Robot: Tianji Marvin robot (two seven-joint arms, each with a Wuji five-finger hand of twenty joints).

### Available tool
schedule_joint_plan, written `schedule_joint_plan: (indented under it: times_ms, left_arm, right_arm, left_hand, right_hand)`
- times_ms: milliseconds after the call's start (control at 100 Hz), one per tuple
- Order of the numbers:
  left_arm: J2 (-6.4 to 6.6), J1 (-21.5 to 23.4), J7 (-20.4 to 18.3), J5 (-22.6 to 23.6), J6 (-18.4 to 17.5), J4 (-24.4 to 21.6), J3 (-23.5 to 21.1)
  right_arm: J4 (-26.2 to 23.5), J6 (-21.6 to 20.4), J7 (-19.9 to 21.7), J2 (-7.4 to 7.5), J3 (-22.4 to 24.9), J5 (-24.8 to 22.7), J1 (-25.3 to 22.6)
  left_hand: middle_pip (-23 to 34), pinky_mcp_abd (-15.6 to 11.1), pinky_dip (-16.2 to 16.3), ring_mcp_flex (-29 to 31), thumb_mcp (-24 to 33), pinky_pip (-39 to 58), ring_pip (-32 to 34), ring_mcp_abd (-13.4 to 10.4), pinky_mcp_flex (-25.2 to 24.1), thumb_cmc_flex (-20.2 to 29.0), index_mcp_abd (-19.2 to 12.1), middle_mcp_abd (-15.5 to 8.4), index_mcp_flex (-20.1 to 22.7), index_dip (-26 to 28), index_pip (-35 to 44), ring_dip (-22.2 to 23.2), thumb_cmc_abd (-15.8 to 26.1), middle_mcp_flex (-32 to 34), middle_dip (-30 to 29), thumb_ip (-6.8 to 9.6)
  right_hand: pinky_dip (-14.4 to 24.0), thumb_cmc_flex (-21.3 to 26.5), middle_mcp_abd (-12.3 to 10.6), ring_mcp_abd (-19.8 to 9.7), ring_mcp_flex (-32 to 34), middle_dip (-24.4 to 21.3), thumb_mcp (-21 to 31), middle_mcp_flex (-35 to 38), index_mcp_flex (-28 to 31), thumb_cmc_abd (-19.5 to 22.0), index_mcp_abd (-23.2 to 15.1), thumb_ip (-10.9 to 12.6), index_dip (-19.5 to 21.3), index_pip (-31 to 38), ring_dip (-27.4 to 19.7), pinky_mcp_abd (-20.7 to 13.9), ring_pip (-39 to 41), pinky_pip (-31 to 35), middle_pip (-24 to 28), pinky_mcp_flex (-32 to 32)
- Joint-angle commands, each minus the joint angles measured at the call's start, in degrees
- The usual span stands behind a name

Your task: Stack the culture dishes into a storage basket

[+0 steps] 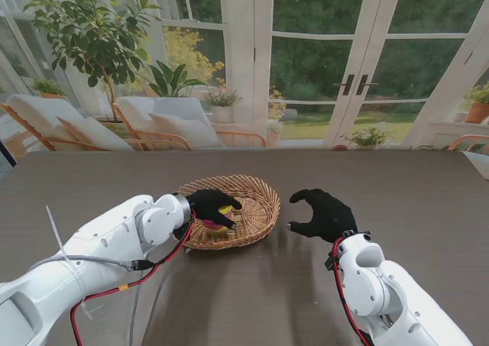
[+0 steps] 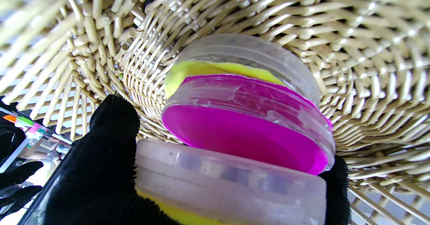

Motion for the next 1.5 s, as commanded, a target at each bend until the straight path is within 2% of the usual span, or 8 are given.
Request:
schedule_joint_plan:
  times_ms: [0, 330, 1300, 1420, 1490]
  left_arm:
    - [-0.03, 0.3, -1.9, -0.5, 0.0, 0.1, 0.1]
    - [0.00, -0.3, -2.5, -0.9, -0.6, 0.5, 0.5]
    - [0.45, -0.3, -2.8, -0.3, -2.1, 0.4, 0.2]
    - [0.54, -0.3, -3.0, -0.3, -2.3, 0.3, 0.3]
    - [0.55, -0.3, -3.1, -0.3, -2.6, 0.4, 0.4]
  right_arm:
    - [0.0, 0.1, 0.9, -0.13, -0.1, -0.1, -0.2]
    - [0.1, 0.1, 0.9, -0.13, -0.2, -0.1, -0.1]
    - [0.4, 0.2, 0.8, -0.14, -0.3, -0.1, 0.1]
    - [0.4, 0.2, 0.8, -0.15, -0.3, -0.1, 0.1]
    - [0.5, 0.2, 0.8, -0.14, -0.3, -0.1, 0.1]
  left_hand:
    - [0.1, -0.9, -0.6, -1.6, -1.4, -2.8, -1.3, -0.8, -0.6, 2.8, 0.2, -2.5, -0.8, -0.5, -0.6, -0.6, 6.0, -0.2, -0.7, 2.03]
    - [-0.9, -1.3, -0.7, -3.8, -4.6, -8.5, -3.1, -1.2, -1.0, 3.7, 0.7, -2.7, -2.0, -1.6, -1.4, -2.5, 7.0, -2.3, -2.5, 2.43]
    - [-1.5, -2.1, -2.0, -6.3, -6.4, -12.2, -4.4, -1.5, -3.3, 3.2, 3.4, -2.3, -4.0, -4.9, -3.3, -4.8, 6.5, -4.7, -4.6, 2.59]
    - [-1.4, -3.3, -1.8, -7.3, -6.4, -12.3, -4.6, -2.0, -4.6, 3.2, 2.5, -2.0, -4.5, -4.9, -3.1, -5.0, 6.9, -5.3, -4.6, 2.65]
    - [-1.3, -3.9, -1.5, -7.9, -6.5, -12.3, -4.8, -2.2, -5.4, 3.0, 3.3, -1.6, -5.6, -4.8, -3.1, -5.0, 7.2, -5.6, -4.4, 2.69]
  right_hand:
    - [1.7, 0.5, 1.2, 0.6, -1.7, 0.1, 4.6, -2.8, -2.0, -1.1, 0.4, -1.3, -0.2, 0.6, 0.4, 1.6, -0.5, -1.7, 0.8, -28.4]
    - [1.7, 0.6, 1.4, 0.6, -1.7, 0.2, 4.5, -2.8, -2.1, -1.0, 0.7, -1.2, -0.3, 0.7, 0.4, 1.5, -0.5, -1.7, 0.8, -28.4]
    - [1.8, 0.5, 1.4, 0.7, -1.7, 0.2, 4.6, -2.9, -2.3, -1.0, 0.7, -1.2, -0.4, 0.8, 0.4, 1.5, -0.4, -1.8, 0.9, -28.4]
    - [1.8, 0.6, 1.4, 0.6, -1.8, 0.2, 4.5, -2.9, -2.3, -1.0, 1.0, -1.2, -0.4, 0.9, 0.4, 1.5, -0.5, -1.8, 0.9, -28.4]
    - [1.9, 0.5, 1.4, 0.6, -1.7, 0.2, 4.5, -2.9, -2.3, -0.9, 1.1, -1.2, -0.4, 0.9, 0.4, 1.5, -0.4, -1.8, 0.9, -28.4]
